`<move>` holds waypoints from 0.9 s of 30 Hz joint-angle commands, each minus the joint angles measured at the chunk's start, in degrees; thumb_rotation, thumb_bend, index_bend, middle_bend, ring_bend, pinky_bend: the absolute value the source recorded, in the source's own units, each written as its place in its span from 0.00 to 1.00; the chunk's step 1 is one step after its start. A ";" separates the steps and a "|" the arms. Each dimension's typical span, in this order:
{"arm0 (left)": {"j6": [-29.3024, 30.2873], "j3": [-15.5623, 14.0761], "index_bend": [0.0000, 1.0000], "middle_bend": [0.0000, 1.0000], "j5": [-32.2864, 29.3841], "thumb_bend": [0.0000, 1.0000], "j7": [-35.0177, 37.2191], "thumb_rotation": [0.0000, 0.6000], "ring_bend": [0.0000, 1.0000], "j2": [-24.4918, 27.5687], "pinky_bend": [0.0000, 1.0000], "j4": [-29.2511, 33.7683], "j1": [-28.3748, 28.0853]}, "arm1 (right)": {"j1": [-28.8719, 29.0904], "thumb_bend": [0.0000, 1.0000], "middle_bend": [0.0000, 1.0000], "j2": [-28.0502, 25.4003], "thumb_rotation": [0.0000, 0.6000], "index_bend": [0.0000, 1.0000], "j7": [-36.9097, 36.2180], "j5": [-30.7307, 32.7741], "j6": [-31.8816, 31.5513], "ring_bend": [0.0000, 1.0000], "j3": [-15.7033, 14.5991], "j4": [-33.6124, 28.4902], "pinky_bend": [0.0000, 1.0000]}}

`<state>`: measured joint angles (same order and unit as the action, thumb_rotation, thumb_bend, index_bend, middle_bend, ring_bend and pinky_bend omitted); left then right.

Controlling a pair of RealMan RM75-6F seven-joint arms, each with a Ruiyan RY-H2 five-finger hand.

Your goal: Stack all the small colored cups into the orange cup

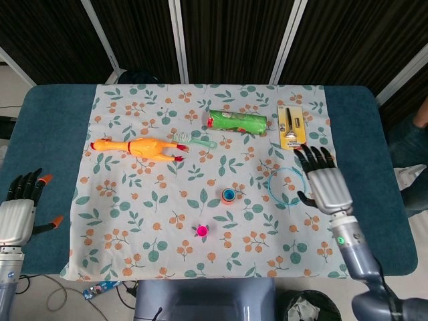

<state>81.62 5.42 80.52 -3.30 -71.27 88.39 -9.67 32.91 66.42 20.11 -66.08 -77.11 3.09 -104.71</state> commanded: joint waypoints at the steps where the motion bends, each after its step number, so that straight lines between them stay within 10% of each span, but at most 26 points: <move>1: -0.09 -0.18 0.12 0.00 0.51 0.12 0.46 1.00 0.00 0.16 0.00 0.40 -0.10 | -8.36 0.34 0.00 -3.10 1.00 0.01 -4.16 -7.98 -7.40 0.00 -6.23 1.33 0.02; 9: -3.29 -1.12 0.11 0.00 5.01 0.10 1.80 1.00 0.00 3.05 0.00 3.86 -3.01 | -19.97 0.34 0.00 3.67 1.00 0.01 -9.51 -14.93 -16.33 0.00 -11.44 11.26 0.02; 16: -14.95 -1.12 0.15 0.00 9.27 0.10 1.12 1.00 0.00 6.53 0.00 10.58 -11.67 | -21.58 0.34 0.00 5.34 1.00 0.01 -9.40 -15.89 -16.82 0.00 -9.17 14.51 0.02; 27: -38.34 2.06 0.20 0.00 -0.84 0.07 -2.54 1.00 0.00 2.06 0.00 15.78 -26.69 | -22.47 0.34 0.00 6.67 1.00 0.01 -9.41 -15.10 -12.65 0.00 -7.21 15.01 0.02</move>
<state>47.73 6.39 83.05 -5.63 -67.37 102.83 -32.61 10.55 72.90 10.74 -81.38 -90.12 -4.31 -89.79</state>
